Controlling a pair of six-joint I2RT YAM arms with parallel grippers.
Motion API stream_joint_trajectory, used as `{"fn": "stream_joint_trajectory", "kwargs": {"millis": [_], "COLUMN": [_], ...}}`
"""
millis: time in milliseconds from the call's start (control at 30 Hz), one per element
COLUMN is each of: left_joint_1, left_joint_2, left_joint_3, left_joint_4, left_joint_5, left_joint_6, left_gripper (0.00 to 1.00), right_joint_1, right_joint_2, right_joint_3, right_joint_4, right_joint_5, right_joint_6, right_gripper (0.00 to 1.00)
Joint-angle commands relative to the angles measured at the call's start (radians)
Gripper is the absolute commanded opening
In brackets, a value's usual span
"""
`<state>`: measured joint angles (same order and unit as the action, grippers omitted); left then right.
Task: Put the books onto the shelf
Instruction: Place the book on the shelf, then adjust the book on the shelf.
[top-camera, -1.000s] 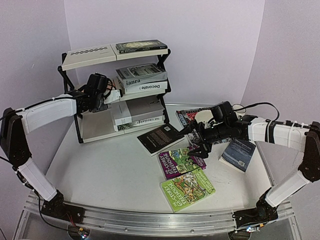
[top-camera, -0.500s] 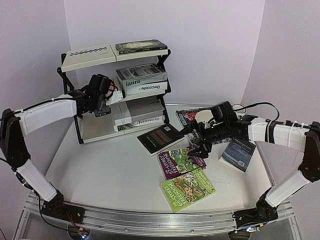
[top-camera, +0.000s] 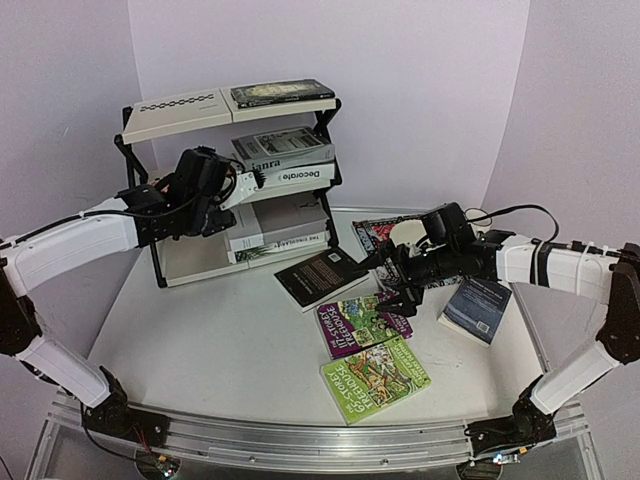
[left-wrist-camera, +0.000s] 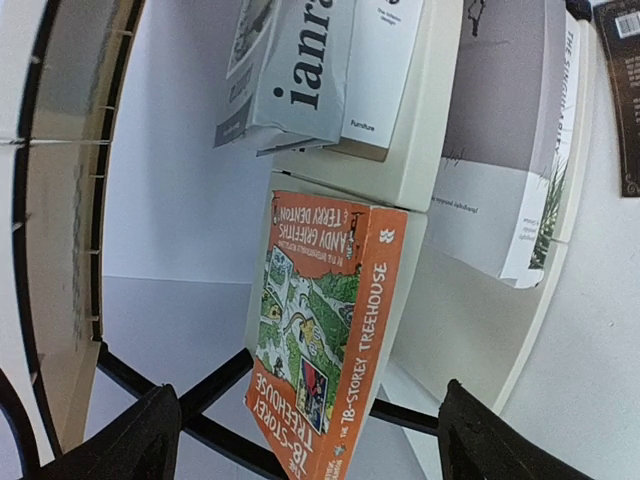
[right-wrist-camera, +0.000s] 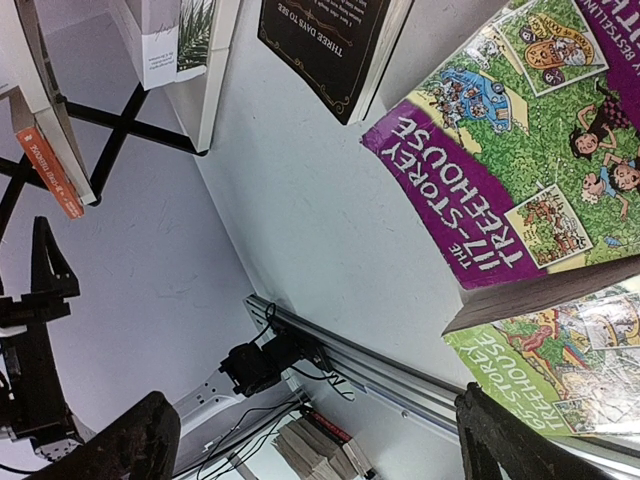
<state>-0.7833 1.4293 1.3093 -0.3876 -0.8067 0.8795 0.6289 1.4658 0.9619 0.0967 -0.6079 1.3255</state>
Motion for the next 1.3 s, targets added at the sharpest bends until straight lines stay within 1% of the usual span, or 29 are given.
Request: {"fn": "stream_joint_trajectory", "kwargs": {"millis": [0,67,100,167,233,300,367,400,533,667,933,1267], "left_joint_1": [-0.010,-0.014,-0.014,-0.014,-0.014,-0.015,-0.013,-0.013,-0.003,0.056,0.172,0.241], "left_joint_2": [-0.036,-0.019,-0.011,-0.018,-0.048,-0.059,-0.051,-0.045,-0.025,-0.032,-0.014,0.049], "left_joint_3": [0.018,0.085,0.127,0.175,0.166,0.149,0.134,0.124,0.090,0.062,0.036,0.066], "left_joint_4": [-0.054,-0.156,-0.223,-0.298,-0.304,-0.299,-0.299,-0.299,-0.306,-0.305,-0.298,-0.287], "left_joint_5": [-0.192,-0.224,-0.205,-0.118,-0.003,0.071,0.090,0.084,0.048,0.055,0.090,0.172], "left_joint_6": [-0.338,-0.579,-0.712,-0.970,-1.145,-1.249,-1.303,-1.325,-1.370,-1.410,-1.377,-1.312], "left_gripper": [0.81,0.66,0.60,0.44,0.29,0.19,0.06,0.01,0.00,0.00,0.00,0.00], "right_joint_1": [-0.004,-0.004,-0.004,-0.005,-0.004,-0.004,-0.005,-0.004,-0.005,-0.005,-0.005,-0.005], "right_joint_2": [-0.005,0.003,0.007,0.015,0.020,0.023,0.024,0.022,0.015,0.013,0.021,0.021], "right_joint_3": [0.036,0.038,0.039,0.043,0.047,0.050,0.051,0.050,0.042,0.037,0.040,0.045], "right_joint_4": [-0.016,-0.015,-0.015,-0.015,-0.015,-0.015,-0.016,-0.017,-0.017,-0.017,-0.018,-0.021], "right_joint_5": [-0.001,-0.004,-0.007,-0.009,-0.010,-0.012,-0.015,-0.017,-0.014,-0.015,-0.014,-0.012], "right_joint_6": [-0.023,-0.024,-0.024,-0.025,-0.024,-0.025,-0.025,-0.025,-0.025,-0.024,-0.026,-0.025], "right_gripper": [0.96,0.96,0.96,0.96,0.96,0.96,0.96,0.96,0.96,0.96,0.96,0.96]}}
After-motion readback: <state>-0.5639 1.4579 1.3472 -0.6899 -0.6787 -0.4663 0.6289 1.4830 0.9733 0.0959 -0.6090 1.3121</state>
